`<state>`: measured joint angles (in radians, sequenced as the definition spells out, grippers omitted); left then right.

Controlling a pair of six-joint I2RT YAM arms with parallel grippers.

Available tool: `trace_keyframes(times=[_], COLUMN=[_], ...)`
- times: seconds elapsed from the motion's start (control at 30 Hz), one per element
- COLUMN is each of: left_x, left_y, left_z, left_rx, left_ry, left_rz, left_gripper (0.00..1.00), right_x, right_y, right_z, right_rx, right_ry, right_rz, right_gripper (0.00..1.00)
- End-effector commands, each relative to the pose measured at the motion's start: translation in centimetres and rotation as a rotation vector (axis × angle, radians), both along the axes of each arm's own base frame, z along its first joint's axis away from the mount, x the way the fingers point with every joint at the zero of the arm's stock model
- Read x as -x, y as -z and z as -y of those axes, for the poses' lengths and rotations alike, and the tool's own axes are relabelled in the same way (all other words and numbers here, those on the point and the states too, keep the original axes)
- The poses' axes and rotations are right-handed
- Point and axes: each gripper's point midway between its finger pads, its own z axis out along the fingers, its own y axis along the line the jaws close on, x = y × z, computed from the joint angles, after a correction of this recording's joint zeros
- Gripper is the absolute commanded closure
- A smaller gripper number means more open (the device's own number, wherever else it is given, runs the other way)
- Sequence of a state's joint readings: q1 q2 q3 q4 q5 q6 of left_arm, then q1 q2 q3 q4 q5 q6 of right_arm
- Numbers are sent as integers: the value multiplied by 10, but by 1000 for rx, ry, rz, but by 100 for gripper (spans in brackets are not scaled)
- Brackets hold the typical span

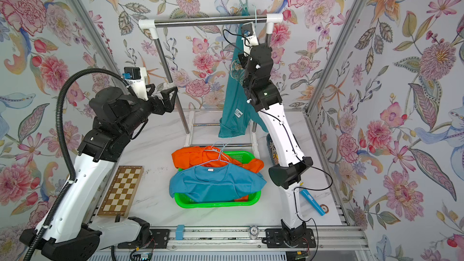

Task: Use clothespins to secure the t-shirt on both sides of the hanger
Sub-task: Hang the hanger on the clothesline.

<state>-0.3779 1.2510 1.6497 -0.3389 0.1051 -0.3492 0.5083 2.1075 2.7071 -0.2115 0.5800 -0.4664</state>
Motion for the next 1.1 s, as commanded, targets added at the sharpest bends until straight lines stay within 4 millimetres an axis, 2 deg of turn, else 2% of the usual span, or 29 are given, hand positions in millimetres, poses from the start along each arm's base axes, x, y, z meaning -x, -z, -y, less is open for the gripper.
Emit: trace_keyframes(times=[0.0, 0.27, 0.5, 0.53, 0.67, 0.83, 1.07], left_x=[0, -8, -8, -8, -9, -9, -8], left_y=[-3, 4, 4, 5, 8, 11, 14], left_z=[1, 5, 4, 4, 5, 8, 10], left_rx=[19, 15, 11, 9, 7, 11, 19], left_ry=[14, 21, 14, 15, 19, 29, 44], left_rz=[9, -6, -5, -5, -10, -16, -20], left_gripper=[3, 3, 3, 3, 3, 3, 2], right_x=[-4, -23, -23, -21, -13, 0, 35], right_y=[-11, 20, 36, 36, 34, 31, 26], right_z=[6, -1, -14, -16, -23, -27, -30], right_rx=[-79, -63, -26, -23, -15, -16, -53], right_ry=[-26, -52, -74, -79, -96, -119, -179], right_rz=[64, -30, -85, -89, -94, -104, -128], right_gripper=[100, 100, 100, 95, 61, 56, 35])
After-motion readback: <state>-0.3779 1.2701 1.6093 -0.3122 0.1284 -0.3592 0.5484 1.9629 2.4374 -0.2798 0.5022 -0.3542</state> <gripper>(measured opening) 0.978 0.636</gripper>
